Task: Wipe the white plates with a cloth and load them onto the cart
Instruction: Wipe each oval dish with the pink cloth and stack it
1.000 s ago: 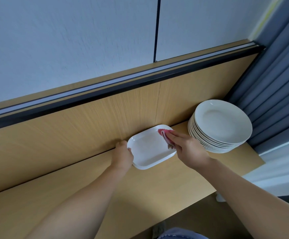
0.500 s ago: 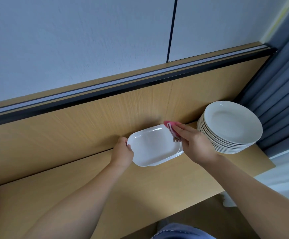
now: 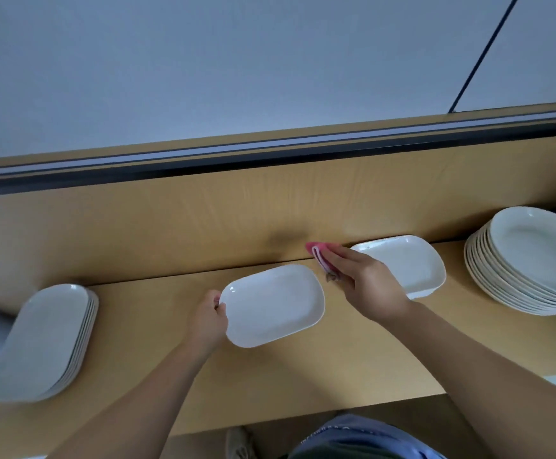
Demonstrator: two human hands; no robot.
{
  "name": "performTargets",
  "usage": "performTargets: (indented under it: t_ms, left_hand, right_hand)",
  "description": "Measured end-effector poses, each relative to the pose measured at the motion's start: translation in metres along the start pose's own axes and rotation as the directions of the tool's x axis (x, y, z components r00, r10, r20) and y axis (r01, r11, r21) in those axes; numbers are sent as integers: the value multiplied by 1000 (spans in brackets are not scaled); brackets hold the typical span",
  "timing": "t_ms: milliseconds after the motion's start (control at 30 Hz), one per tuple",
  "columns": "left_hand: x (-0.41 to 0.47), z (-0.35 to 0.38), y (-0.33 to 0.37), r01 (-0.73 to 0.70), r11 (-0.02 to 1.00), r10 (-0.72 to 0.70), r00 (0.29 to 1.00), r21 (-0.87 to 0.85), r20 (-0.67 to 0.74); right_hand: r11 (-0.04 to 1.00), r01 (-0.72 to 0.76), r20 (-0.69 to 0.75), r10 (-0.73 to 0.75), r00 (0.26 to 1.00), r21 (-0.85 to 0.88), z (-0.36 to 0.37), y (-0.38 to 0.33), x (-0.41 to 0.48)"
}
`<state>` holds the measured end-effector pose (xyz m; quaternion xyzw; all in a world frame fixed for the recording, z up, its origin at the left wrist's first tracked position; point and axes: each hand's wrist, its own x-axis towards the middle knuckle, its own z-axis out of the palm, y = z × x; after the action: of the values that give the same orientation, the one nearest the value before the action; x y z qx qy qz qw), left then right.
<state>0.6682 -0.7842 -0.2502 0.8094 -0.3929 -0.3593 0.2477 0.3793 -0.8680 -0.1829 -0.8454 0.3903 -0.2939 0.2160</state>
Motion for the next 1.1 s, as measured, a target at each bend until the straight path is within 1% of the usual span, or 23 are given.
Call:
performTargets:
  t_ms: [133,300,467,567,667,800,867,900,967,1000,1033,1100]
  left_hand:
    - [0,-14,-29,26,998,-28,999,57,28]
    - [2,-19,-38,3,995,-10,997,97,77]
    - [3,-25,-40,-64,988,48,992,141,119]
    - [5,-31,-38,-164,947,115,976,277,185]
    - [3,-41,-36,-279,854,159,944,440,291]
    - [-3,-48,-39,-397,731,164,891,555,423]
    - [0,-46,-44,-428,704,179,879,567,443]
    - [2,-45,-45,-445,691,194,873,569,447]
    - [5,-42,-46,-461,683,215,868,567,447]
    - [6,-41,-46,-459,690,217,869,559,445]
    - [7,-39,-47,-454,701,219,871,550,441]
    - [7,-37,-46,-439,724,219,877,532,427]
  right_hand:
    - [1000,13,54,-12,998,-19,34,-26,1]
    - [1000,-10,103,11,995,-14,59,-46,-5]
    - [989,-63,125,79,989,-132,73,-50,-10]
    - [979,-51,121,76,990,-197,77,-54,-7]
    - [946,-17,221,93,971,-323,88,-50,-2]
    - [905,-57,364,227,903,-423,122,-38,-3]
    - [870,-82,436,323,840,-486,138,-40,-2]
    - [848,-117,471,396,788,-518,146,-42,-2]
    - [794,-172,491,514,703,-584,161,-46,-8]
    - [773,-200,487,554,675,-602,165,-47,-8]
    - [762,-223,479,576,662,-608,169,-50,-8]
    - [758,-254,454,584,673,-600,177,-52,-6]
